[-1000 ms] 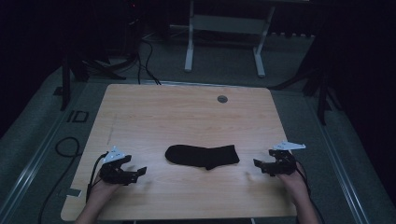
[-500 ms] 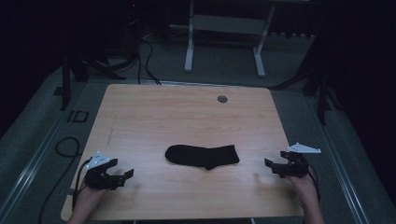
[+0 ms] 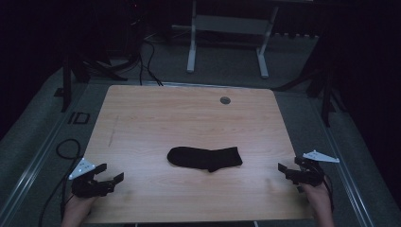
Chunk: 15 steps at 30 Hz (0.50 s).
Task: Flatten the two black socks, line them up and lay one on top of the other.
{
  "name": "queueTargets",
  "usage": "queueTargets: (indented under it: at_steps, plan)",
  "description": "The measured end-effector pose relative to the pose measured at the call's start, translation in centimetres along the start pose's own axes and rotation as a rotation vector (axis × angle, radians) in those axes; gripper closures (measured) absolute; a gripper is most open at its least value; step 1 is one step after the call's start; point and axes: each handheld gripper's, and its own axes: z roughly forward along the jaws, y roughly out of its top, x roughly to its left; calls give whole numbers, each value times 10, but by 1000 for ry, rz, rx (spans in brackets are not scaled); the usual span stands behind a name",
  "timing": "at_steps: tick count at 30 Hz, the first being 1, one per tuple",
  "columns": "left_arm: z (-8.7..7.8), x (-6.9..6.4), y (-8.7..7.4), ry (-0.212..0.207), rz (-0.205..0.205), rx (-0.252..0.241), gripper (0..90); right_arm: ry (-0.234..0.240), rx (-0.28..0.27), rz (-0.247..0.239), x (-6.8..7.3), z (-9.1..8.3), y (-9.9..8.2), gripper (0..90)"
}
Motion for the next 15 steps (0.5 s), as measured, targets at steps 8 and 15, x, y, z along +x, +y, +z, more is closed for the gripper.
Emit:
queueTargets:
  at_steps: [8, 15]
  plan:
    - [-2, 2, 1, 3, -10, -23, 132, -10, 15, -2, -1, 4, -3, 144]
    - [-2, 2, 1, 7, -12, -27, 132, -8, 17, -14, 2, 5, -2, 145]
